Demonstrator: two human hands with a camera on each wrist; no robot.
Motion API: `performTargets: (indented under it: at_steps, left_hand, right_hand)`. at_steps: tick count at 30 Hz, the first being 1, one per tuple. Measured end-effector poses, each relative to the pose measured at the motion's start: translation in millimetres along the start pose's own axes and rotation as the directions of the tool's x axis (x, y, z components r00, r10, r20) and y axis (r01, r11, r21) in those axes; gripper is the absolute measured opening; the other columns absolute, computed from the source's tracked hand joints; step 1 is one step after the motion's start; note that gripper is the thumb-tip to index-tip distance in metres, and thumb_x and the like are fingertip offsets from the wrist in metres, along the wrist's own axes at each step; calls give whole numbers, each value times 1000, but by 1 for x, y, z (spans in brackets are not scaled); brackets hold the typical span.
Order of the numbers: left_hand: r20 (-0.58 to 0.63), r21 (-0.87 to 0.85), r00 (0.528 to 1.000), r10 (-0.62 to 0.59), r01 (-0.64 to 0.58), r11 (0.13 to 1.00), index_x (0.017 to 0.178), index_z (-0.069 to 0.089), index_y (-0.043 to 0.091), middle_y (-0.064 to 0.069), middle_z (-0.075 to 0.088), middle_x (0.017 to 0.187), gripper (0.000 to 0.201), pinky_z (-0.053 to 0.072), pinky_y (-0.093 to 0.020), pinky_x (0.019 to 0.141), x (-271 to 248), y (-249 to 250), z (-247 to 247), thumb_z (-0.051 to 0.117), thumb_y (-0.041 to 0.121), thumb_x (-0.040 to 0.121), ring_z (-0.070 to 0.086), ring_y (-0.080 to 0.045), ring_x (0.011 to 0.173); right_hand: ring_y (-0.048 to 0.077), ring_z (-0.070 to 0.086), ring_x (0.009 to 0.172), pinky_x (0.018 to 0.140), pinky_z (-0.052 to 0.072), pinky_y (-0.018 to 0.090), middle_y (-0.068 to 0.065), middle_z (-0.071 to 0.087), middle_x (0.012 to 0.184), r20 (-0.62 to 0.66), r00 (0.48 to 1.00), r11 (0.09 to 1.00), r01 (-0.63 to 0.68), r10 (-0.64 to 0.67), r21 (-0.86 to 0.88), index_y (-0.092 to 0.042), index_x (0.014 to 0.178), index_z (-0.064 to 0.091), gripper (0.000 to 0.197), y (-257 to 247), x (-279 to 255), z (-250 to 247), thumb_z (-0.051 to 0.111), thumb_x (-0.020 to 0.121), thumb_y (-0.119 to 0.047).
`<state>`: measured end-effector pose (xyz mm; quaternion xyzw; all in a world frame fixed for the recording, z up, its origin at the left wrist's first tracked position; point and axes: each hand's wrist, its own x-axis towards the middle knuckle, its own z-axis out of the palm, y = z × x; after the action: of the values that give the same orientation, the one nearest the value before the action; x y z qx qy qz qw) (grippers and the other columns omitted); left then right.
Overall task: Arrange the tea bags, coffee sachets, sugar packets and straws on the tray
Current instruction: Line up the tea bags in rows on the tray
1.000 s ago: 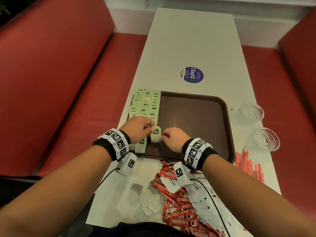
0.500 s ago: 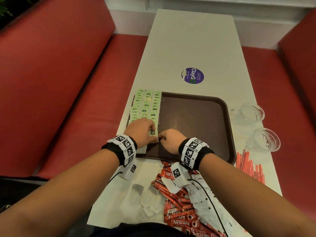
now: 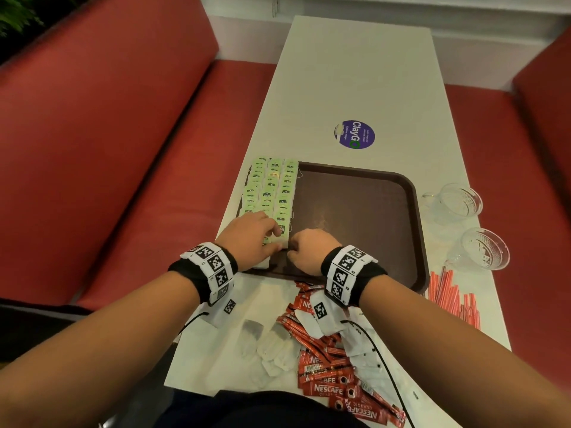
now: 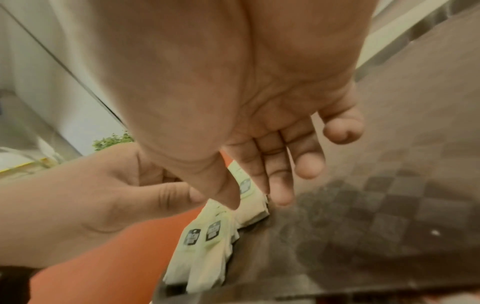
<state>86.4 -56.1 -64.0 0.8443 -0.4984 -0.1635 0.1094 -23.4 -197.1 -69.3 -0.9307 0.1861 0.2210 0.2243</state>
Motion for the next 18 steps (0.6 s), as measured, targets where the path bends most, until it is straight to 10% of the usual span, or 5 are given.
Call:
performTargets:
  at_steps: [12, 18]
  left_hand:
    - [367, 40, 924, 110, -134, 990, 112, 66, 27, 6, 59, 106, 38, 45, -29, 85, -92, -11, 23, 71, 51, 83, 53, -14, 100]
    - [379, 41, 921, 86, -109, 993, 113, 67, 26, 4, 59, 107, 36, 43, -28, 81, -103, -8, 39, 71, 48, 85, 55, -16, 100]
  right_hand:
    - [14, 54, 84, 72, 42, 29, -11, 56, 89, 273, 875, 882, 448, -400, -144, -30, 110, 70, 40, -38, -61, 37, 81, 74, -44]
    - [19, 42, 110, 90, 40, 40, -8, 57, 122, 400, 828, 751, 539, -392, -381, -38, 119, 69, 48, -51, -69, 46, 81, 73, -47]
